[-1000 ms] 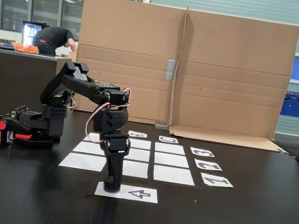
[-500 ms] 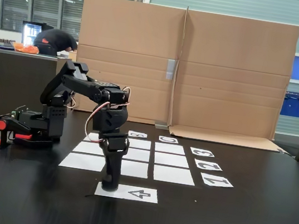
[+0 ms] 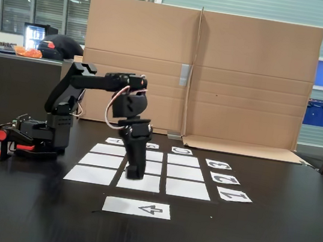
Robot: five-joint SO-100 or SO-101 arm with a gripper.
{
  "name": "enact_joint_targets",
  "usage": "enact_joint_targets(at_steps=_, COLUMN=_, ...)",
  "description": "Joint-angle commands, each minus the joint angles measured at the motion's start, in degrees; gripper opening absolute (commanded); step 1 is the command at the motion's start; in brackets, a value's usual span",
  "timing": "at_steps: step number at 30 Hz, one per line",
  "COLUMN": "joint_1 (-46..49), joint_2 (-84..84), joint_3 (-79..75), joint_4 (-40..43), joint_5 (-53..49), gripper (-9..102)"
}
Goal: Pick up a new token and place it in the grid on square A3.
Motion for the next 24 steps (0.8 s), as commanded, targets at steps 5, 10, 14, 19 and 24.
enact_joint_targets(at_steps=5, joint_1=-5.98, joint_2=8.17, joint_3=-2.37, joint_4=3.52, joint_5=0.09, gripper=12)
enact_joint_targets(at_steps=10, joint_1=-11.34, joint_2=12.39, joint_3=-2.02, joint_4=5.98, joint_5=0.35, gripper=12)
enact_joint_targets(at_steps=14, joint_1=-16.0, joint_2=15.91, joint_3=-1.93, joint_4=9.14, joint_5=0.35, gripper=12)
enact_joint_targets(at_steps=19, joint_1=-22.06, joint_2=20.74, joint_3=0.0, joint_4=12.57, joint_5=0.35, gripper=12)
enact_joint_targets(at_steps=24, joint_1=-28.48, joint_2=26.89, joint_3=6.5, joint_4=12.74, joint_5=0.35, gripper=12)
